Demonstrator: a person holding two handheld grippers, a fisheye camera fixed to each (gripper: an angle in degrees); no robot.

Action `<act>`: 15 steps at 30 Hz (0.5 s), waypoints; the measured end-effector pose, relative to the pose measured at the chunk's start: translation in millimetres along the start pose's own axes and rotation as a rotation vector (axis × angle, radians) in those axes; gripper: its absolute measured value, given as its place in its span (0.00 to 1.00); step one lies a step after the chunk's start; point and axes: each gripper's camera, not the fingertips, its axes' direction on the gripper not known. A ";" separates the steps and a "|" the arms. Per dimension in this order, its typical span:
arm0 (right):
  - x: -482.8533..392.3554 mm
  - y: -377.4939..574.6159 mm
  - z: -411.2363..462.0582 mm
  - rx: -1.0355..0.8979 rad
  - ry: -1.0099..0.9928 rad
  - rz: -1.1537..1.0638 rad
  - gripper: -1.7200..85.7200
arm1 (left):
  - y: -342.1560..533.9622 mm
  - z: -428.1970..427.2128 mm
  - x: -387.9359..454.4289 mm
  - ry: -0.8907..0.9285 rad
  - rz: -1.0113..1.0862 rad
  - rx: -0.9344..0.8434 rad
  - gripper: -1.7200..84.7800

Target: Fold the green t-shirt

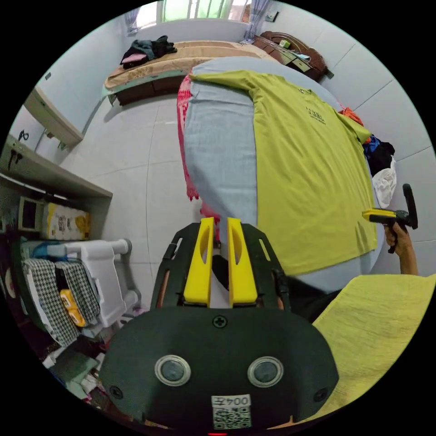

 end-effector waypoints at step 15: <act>-19.1 -65.9 74.0 -0.223 0.105 0.144 0.07 | -286.8 0.2 -27.7 -0.054 0.469 0.071 0.13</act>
